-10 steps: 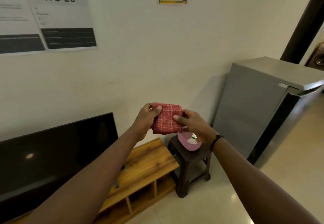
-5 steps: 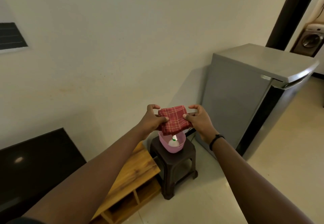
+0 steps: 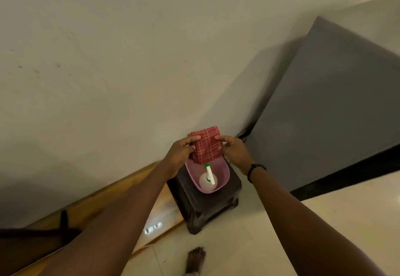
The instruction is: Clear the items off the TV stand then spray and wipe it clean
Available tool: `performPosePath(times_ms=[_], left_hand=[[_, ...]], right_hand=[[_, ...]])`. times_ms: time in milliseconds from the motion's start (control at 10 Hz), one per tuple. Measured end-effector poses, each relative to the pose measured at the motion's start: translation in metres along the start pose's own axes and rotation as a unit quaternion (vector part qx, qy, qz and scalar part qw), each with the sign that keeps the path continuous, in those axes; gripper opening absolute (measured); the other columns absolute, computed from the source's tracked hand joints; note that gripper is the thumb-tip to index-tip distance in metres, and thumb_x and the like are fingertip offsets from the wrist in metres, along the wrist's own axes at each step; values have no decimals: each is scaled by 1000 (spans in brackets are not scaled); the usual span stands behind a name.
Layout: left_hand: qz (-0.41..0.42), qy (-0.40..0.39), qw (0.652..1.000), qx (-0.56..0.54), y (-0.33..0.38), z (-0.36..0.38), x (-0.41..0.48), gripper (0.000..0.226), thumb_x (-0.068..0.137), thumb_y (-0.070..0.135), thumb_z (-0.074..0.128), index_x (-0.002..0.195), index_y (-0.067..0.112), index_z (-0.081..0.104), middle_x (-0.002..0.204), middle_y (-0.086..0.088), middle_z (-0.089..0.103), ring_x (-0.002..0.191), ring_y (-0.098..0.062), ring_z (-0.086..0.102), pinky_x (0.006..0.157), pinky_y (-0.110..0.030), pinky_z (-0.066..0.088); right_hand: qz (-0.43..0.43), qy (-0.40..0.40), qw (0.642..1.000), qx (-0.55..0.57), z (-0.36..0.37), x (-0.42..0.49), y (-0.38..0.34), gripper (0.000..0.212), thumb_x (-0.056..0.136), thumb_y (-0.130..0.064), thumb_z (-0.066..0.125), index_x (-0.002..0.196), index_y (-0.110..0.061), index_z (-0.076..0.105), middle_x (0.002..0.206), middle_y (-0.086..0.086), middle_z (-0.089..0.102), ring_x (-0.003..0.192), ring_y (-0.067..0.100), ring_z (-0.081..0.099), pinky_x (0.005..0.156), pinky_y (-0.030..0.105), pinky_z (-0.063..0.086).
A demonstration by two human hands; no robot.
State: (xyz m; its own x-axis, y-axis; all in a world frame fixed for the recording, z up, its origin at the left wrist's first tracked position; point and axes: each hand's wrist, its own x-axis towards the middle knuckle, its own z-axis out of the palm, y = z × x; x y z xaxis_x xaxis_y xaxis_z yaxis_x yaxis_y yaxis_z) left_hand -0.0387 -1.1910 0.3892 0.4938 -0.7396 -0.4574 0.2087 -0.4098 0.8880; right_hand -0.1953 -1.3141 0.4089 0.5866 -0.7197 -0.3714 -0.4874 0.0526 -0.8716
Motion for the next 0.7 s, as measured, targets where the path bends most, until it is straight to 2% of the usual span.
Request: performPosePath(times_ms=[100, 200, 300, 400, 500, 600, 700], left_hand=[[-34, 14, 999, -37, -29, -3, 54, 41, 106, -4, 41, 136, 12, 64, 139, -12, 62, 123, -26, 63, 104, -41, 55], [-90, 26, 992, -83, -73, 0, 112, 37, 108, 5, 42, 138, 14, 62, 138, -7, 64, 114, -17, 64, 85, -22, 57], [-131, 24, 984, -120, -100, 7, 134, 32, 109, 21, 47, 135, 18, 64, 131, -6, 69, 112, -18, 65, 81, -23, 55], [-183, 29, 969, -161, -136, 17, 158, 29, 104, 42, 54, 122, 23, 68, 115, -4, 76, 114, -24, 68, 85, -29, 56], [-205, 29, 966, -155, -149, 22, 168, 36, 103, 47, 54, 128, 23, 63, 122, -7, 72, 118, -28, 65, 100, -41, 54], [-215, 28, 967, -136, -154, 23, 173, 50, 105, 48, 49, 141, 15, 56, 133, -10, 65, 125, -29, 59, 113, -49, 46], [-186, 53, 975, -113, -153, 14, 166, 48, 106, 45, 48, 138, 11, 60, 131, -13, 65, 125, -31, 60, 112, -50, 47]], right_hand=[[12, -36, 999, 1, 14, 54, 25, 38, 96, 9, 62, 133, 2, 62, 132, 18, 66, 115, 28, 66, 96, 27, 57], [31, -62, 997, -29, 39, 123, 71, 40, 95, 9, 61, 133, -1, 64, 132, 11, 67, 116, 21, 65, 103, 29, 51], [58, -77, 995, -40, 52, 153, 98, 38, 94, 14, 54, 123, -6, 69, 121, 9, 70, 101, 8, 67, 86, 14, 50], [113, -106, 985, -82, 66, 186, 134, 38, 97, 7, 51, 124, -11, 70, 116, 1, 68, 100, 12, 64, 69, 3, 44], [137, -118, 976, -121, 70, 199, 150, 33, 100, -1, 49, 122, -12, 72, 116, 5, 71, 98, 20, 64, 74, 14, 46], [138, -112, 975, -135, 73, 204, 154, 22, 102, -6, 50, 112, -13, 68, 108, 13, 71, 93, 22, 64, 81, 30, 50], [124, -100, 981, -112, 73, 195, 149, 19, 101, -6, 52, 111, -18, 63, 103, 3, 67, 93, 16, 62, 80, 25, 49]])
